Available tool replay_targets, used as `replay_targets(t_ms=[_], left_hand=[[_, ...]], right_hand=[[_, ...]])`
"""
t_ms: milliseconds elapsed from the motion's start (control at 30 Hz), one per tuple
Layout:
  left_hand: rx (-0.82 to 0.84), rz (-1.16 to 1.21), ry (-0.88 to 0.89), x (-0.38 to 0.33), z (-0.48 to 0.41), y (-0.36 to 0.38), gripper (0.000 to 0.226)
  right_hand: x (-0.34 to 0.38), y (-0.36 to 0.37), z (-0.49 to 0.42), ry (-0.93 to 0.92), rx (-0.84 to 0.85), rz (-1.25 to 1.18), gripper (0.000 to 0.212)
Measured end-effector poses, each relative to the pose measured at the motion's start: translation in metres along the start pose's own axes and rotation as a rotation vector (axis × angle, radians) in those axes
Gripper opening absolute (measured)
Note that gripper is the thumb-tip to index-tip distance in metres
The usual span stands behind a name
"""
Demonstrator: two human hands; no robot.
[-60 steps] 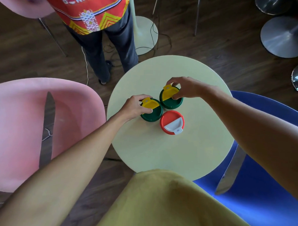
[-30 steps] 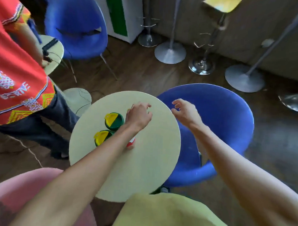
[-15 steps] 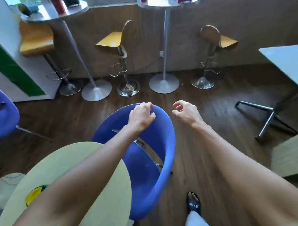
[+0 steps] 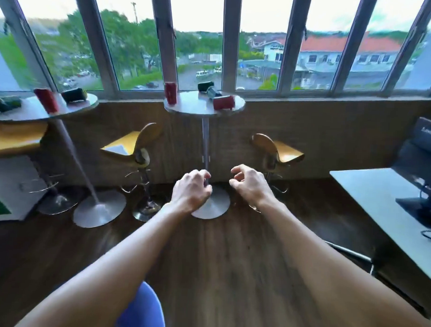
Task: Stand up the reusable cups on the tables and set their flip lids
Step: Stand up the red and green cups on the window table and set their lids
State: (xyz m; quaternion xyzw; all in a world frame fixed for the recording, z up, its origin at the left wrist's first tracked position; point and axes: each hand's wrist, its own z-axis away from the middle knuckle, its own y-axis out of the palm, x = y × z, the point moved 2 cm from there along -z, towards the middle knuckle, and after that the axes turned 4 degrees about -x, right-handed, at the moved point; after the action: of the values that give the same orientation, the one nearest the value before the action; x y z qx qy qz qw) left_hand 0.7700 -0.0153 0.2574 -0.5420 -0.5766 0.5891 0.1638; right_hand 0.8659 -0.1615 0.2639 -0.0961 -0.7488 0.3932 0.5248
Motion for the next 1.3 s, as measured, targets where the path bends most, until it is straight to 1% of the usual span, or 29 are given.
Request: replay_targets(t_ms=[200, 333, 500, 700, 867, 1167, 1233, 1300], left_hand=[[-0.084, -0.023, 0.013, -0.020, -0.127, -0.007, 0.032], [-0.092, -0.021, 0.009, -0.009, -0.214, 0.004, 0.035], [-0.104, 0.028, 0.033, 0.005, -0.334, 0.018, 0.036], [-0.074, 0.096, 0.037, 0.022, -0.453, 0.041, 0.030], [-0.061, 0.123, 0.044, 0.044, -0.546, 0.070, 0.040], [-0.054, 0.150, -0.020, 0.079, -0.714, 0.125, 0.038], [-0.031, 0.154, -0.007, 0.085, -0.744, 0.137, 0.039], [0.010, 0.156, 0.048, 0.086, -0.768, 0.148, 0.039]], right_hand=[[0.000, -0.028, -0.136, -0.027, -0.007, -0.053, 0.034], [0.001, -0.027, -0.228, -0.012, -0.008, -0.124, 0.035], [-0.001, -0.022, -0.340, -0.005, -0.032, -0.118, 0.039], [-0.004, -0.015, -0.464, 0.004, -0.046, -0.134, 0.039], [-0.021, 0.001, -0.562, 0.013, -0.033, -0.136, 0.042], [-0.051, 0.025, -0.743, -0.011, -0.025, -0.132, 0.043], [-0.058, 0.029, -0.777, -0.001, -0.019, -0.109, 0.046], [-0.067, 0.032, -0.806, 0.014, -0.012, -0.081, 0.048]])
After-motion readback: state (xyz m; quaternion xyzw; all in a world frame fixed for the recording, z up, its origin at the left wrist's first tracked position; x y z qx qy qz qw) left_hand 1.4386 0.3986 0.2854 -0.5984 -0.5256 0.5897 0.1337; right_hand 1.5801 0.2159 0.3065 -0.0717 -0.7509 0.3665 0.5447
